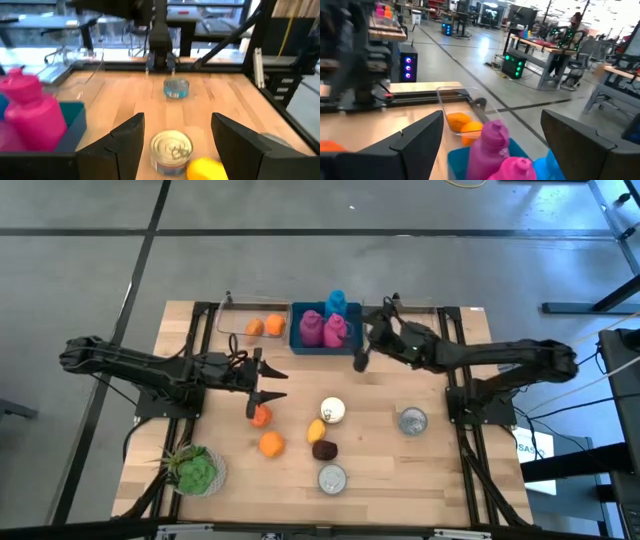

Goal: Pick & Place Food Item
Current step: Put the top orange into the left transparent bin

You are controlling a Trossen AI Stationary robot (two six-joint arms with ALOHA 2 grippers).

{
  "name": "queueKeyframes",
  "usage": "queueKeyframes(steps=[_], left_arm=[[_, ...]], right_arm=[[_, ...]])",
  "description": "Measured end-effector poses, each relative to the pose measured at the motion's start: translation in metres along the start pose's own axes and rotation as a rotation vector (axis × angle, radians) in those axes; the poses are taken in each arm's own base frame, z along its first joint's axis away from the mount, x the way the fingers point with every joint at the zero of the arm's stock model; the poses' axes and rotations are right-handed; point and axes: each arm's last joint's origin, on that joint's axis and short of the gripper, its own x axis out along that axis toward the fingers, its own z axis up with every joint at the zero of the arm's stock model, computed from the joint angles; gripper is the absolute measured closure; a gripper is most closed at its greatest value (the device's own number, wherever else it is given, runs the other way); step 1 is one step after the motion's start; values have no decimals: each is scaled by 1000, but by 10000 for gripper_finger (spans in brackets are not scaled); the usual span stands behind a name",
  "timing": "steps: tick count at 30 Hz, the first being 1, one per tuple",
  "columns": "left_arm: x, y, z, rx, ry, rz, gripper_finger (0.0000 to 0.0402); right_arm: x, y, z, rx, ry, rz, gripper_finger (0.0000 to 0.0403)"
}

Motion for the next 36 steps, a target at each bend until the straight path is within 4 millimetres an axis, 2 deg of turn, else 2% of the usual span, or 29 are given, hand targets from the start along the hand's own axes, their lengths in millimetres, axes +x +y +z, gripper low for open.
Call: queueKeyframes(steps=[4, 8, 15, 21, 23, 31, 36], left_arm=[[-6, 1, -3, -28, 45, 29, 178], [-13, 1, -1, -51, 50, 17, 178], [-18, -1, -6, -115, 121, -76, 178], [-20, -3, -19, -234, 269, -142, 178], [-21, -4, -23, -281, 323, -149, 178], [-30, -3, -41, -407, 554, -77, 178], [-30, -4, -36, -430, 648, -9, 178]], right_arm=[[-31, 14, 5, 8, -14, -12, 69], [-56, 28, -3, 35, -19, -1, 69], [-73, 55, -40, 234, 56, 131, 69], [-76, 81, -83, 408, 50, 198, 69], [-74, 88, -91, 435, 24, 198, 69], [-51, 115, -92, 403, -14, 207, 69], [-37, 130, -93, 358, -4, 229, 69]])
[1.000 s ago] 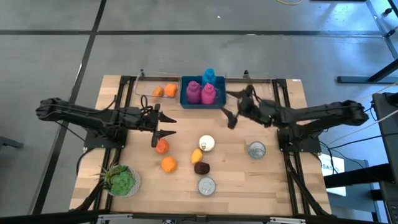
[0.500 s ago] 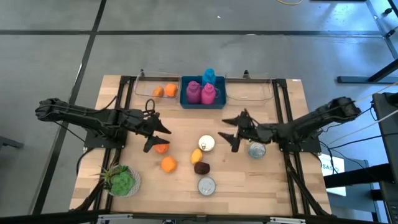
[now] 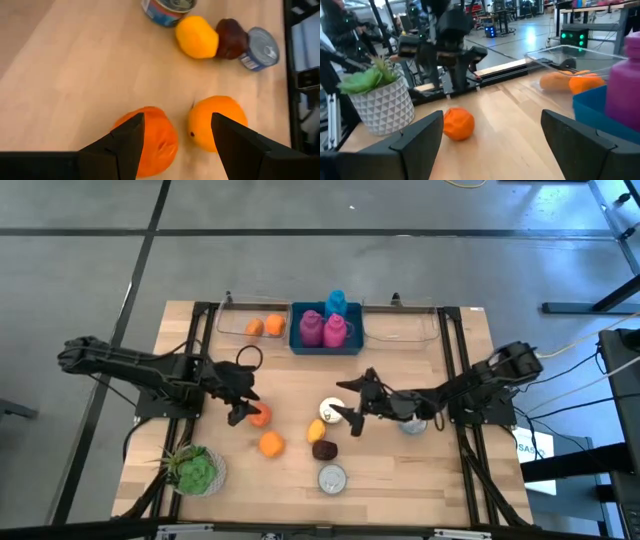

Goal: Pick & Place Food Item
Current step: Put the top orange into the left transparent bin

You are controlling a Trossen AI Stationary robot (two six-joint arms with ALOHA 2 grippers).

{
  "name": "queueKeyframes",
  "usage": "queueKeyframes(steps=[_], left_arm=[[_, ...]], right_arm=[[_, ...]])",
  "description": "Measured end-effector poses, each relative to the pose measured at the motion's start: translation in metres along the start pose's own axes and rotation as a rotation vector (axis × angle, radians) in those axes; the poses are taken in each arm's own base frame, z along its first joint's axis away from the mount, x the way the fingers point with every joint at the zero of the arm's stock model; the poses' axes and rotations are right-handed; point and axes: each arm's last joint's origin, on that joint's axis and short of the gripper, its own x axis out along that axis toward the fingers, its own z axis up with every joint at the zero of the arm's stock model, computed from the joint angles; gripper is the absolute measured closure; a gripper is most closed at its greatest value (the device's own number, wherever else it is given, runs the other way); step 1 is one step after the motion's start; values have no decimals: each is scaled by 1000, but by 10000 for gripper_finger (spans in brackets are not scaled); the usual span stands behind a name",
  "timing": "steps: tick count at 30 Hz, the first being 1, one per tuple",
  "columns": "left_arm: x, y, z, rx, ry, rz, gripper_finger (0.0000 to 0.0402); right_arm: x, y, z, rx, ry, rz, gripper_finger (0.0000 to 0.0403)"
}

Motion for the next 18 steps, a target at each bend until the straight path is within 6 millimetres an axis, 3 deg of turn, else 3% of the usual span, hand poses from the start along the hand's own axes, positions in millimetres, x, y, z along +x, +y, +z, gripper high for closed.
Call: queueKeyframes(steps=[8, 18], left_arm=[[14, -18, 7, -18, 137, 127, 178], [51, -24, 0, 1, 288, 276, 178]], right_arm=[[16, 10, -20, 13, 51, 22, 69], [11, 28, -28, 17, 49, 86, 69]])
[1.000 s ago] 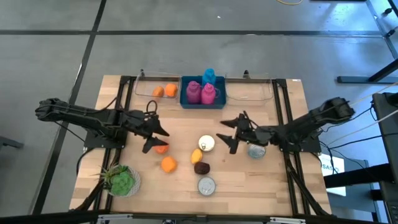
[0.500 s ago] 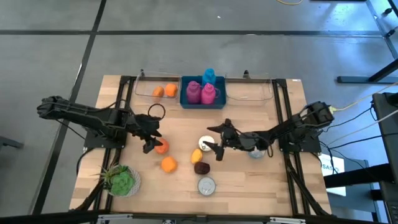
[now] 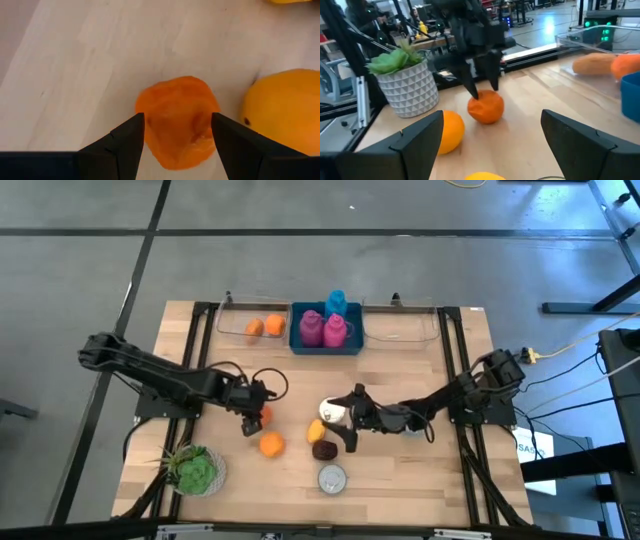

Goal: Pick & Place Food Item
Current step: Put the top orange into the left transparent bin

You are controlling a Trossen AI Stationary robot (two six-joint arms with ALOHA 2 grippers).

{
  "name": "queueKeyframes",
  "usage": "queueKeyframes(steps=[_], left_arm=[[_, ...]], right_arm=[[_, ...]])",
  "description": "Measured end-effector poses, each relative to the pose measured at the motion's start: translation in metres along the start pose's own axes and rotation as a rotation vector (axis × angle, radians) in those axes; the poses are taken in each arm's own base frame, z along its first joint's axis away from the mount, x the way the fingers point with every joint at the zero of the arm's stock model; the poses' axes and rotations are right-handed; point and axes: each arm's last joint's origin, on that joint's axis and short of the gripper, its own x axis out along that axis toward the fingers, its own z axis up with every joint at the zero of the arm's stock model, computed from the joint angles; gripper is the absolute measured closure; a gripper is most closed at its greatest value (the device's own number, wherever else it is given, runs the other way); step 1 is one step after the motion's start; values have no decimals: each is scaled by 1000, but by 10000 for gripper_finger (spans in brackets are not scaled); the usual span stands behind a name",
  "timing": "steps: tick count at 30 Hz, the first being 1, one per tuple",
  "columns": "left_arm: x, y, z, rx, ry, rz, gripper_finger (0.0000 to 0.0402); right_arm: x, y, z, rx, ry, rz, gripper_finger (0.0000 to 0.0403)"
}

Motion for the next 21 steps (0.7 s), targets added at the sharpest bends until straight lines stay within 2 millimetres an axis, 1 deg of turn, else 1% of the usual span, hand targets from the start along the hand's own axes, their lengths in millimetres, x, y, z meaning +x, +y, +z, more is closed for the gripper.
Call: queueKeyframes(steps=[6, 9, 14, 21], left_arm=[[12, -4, 5, 3, 26, 28, 178], [16, -7, 7, -8, 29, 1, 178], [16, -11, 7, -35, 56, -92, 178], [16, -16, 1, -70, 139, -153, 178]], right_arm=[[-3, 6, -1, -11, -7, -1, 69], [-4, 6, -1, -22, -6, 2, 69], [-4, 6, -1, -28, -6, 1, 69], [-4, 6, -1, -36, -6, 1, 69]])
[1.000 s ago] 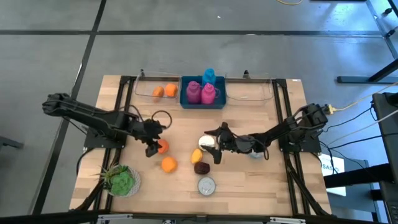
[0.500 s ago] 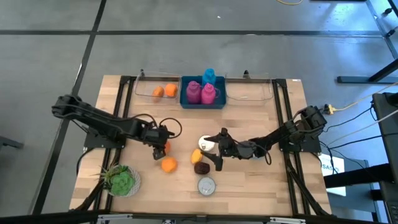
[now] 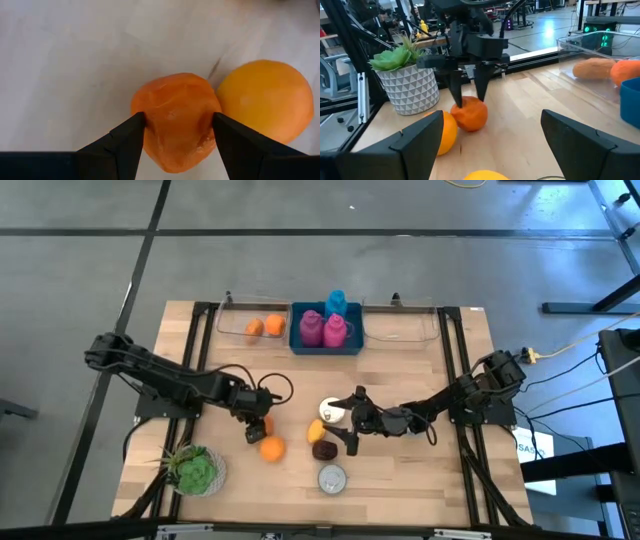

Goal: Pick & Place Food Item
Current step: Put the top orange into the left transparent bin

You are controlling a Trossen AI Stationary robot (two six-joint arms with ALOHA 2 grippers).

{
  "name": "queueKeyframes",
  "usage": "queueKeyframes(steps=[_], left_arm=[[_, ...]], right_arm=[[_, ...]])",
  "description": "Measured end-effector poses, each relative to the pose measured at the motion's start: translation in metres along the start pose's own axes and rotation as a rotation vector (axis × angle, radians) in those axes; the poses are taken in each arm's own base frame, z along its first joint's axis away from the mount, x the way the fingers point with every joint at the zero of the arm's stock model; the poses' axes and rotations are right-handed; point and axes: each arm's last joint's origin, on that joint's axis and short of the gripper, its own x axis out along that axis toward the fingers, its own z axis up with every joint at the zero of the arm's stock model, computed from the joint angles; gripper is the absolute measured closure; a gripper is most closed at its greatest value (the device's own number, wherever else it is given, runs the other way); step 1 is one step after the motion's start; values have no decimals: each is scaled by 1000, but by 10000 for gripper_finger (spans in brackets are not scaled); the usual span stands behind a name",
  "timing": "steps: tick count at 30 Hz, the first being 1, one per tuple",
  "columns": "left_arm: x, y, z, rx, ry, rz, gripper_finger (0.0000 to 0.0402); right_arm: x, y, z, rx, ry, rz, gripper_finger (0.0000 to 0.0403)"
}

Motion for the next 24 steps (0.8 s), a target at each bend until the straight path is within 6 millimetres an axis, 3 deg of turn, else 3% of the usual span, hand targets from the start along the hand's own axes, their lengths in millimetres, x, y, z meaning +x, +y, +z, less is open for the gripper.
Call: queueKeyframes(steps=[24], left_arm=[[-6, 1, 2, 76, -25, -51, 178]], right_arm=[[2, -4, 1, -12, -3, -13, 69]])
